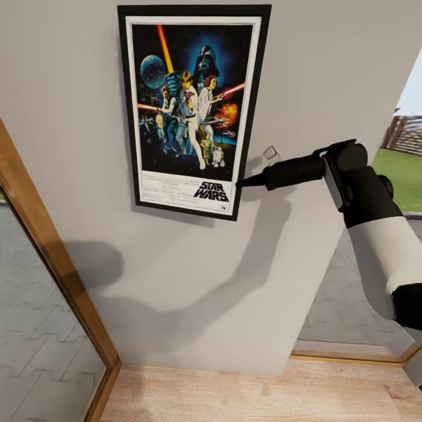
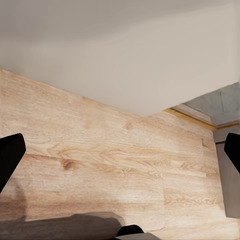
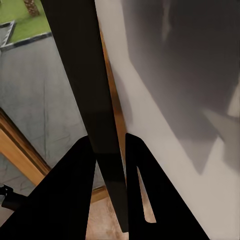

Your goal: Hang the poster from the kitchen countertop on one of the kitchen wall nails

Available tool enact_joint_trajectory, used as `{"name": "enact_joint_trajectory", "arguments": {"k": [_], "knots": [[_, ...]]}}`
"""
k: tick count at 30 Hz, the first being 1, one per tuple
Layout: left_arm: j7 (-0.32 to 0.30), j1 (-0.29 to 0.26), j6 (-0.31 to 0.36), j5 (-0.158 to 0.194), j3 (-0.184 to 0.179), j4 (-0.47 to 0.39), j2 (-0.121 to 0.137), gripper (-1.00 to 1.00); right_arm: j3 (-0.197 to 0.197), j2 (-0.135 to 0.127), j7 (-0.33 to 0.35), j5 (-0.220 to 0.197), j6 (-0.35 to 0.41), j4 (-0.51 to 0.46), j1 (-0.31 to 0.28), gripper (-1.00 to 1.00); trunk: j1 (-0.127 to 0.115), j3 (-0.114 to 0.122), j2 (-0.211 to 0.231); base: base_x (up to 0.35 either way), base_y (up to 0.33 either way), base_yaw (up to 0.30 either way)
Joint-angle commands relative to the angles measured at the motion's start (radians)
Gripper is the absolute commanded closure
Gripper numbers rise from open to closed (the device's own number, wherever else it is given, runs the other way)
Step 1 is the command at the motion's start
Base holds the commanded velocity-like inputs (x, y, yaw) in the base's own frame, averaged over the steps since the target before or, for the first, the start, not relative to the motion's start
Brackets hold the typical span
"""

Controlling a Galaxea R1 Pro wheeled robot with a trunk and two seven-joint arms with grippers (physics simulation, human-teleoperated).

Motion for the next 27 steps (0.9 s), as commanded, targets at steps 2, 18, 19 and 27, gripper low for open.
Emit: {"name": "enact_joint_trajectory", "arguments": {"k": [2,18,19,27], "knots": [[-0.002,-0.001,-0.006,0.007,-0.008,0.001,0.0,-1.0,0.002,-0.001,0.004,0.001,0.011,-0.015,-0.001,1.0,0.001,-0.002,-0.002,0.0,0.0,0.0],[-0.002,-0.001,-0.006,0.007,-0.008,0.001,0.002,-1.0,0.002,-0.001,0.005,0.001,0.01,-0.03,0.005,1.0,0.001,-0.002,-0.002,0.0,0.0,0.0],[-0.002,-0.001,-0.006,0.007,-0.008,0.001,0.002,-1.0,0.002,-0.001,0.005,0.001,0.01,-0.03,0.007,1.0,0.001,-0.002,-0.002,0.0,0.0,0.0],[-0.002,-0.001,-0.006,0.007,-0.008,0.001,0.002,-1.0,0.003,-0.002,0.005,0.0,0.007,-0.031,0.012,1.0,0.001,-0.002,-0.002,0.0,0.0,0.0]]}}
